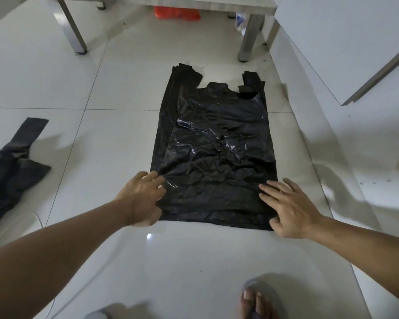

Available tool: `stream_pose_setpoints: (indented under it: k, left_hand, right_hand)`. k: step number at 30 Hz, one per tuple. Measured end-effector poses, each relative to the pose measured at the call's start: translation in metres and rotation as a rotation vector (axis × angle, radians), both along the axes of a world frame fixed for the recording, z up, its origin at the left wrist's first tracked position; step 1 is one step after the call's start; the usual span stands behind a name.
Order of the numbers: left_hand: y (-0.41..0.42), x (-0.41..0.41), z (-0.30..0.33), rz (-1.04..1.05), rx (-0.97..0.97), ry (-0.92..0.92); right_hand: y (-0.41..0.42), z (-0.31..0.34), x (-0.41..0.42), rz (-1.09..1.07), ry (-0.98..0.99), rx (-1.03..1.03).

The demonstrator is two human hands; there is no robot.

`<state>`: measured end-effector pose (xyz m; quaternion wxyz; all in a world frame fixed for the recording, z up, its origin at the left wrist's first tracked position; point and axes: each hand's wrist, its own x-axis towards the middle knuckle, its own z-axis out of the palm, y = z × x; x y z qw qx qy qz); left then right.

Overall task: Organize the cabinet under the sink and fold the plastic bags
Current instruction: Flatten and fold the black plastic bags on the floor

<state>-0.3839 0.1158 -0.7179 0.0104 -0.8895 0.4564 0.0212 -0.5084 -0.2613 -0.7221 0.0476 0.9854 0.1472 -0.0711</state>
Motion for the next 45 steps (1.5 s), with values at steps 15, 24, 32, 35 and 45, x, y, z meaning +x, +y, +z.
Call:
stream_pose_setpoints:
  k: [15,24,32,35,45]
  left_hand:
    - [-0.094,0.017,-0.05,0.231,0.17,0.207]
    - [-0.084,0.015,-0.064,0.25,0.105,0.132]
    - [-0.083,0.012,-0.066,0.257,0.077,0.084]
    - [-0.083,0.012,-0.063,0.314,0.082,0.088]
    - [-0.096,0.025,-0.056,0.293,-0.018,0.059]
  right_hand:
    - [0.046,-0.027,0.081,-0.238,0.264,0.057]
    - [0.032,-0.052,0.066,-0.311,0.142,0.044]
    - [0.029,-0.055,0.049,-0.229,0.104,0.045]
    - [0.026,-0.055,0.048,-0.224,0.108,0.045]
    - [0.036,-0.043,0.092,-0.199,-0.002,0.164]
